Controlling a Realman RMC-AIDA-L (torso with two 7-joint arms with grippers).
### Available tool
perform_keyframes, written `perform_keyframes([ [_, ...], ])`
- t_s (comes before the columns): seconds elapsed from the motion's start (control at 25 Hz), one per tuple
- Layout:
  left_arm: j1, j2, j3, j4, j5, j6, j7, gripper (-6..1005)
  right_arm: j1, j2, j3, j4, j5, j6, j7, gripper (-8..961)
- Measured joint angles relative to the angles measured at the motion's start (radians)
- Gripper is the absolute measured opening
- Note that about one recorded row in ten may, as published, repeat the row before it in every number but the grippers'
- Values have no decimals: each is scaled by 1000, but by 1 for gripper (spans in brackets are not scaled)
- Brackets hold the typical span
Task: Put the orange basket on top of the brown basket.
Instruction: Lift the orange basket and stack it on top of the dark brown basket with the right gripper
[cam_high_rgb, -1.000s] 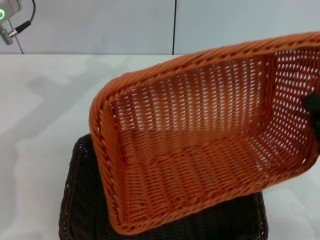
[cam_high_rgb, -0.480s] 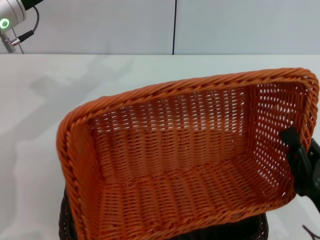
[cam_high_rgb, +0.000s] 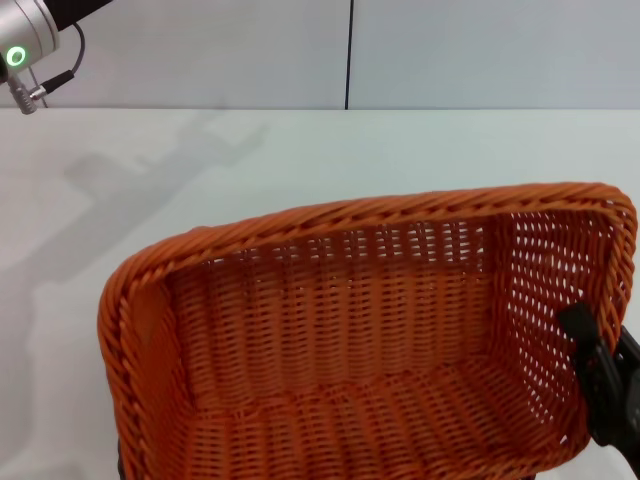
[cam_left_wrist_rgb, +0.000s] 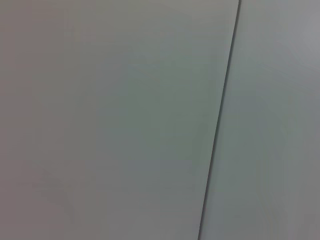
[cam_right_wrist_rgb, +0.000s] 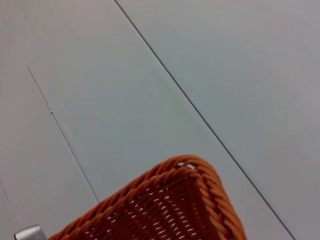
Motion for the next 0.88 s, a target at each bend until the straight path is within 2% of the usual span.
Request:
perform_keyframes([
  [0.24,-13,1,1,10,26,-1,0,829,-20,0,-22,18,-11,4,-20,158],
  [0.76,-26,-7,12,18,26,-7,0,829,12,-10,-62,1,-11,71,15,159],
  [0.88,-31,-10,12,17,26,-7,0,829,11,-12,-56,-37,-9,57,56,250],
])
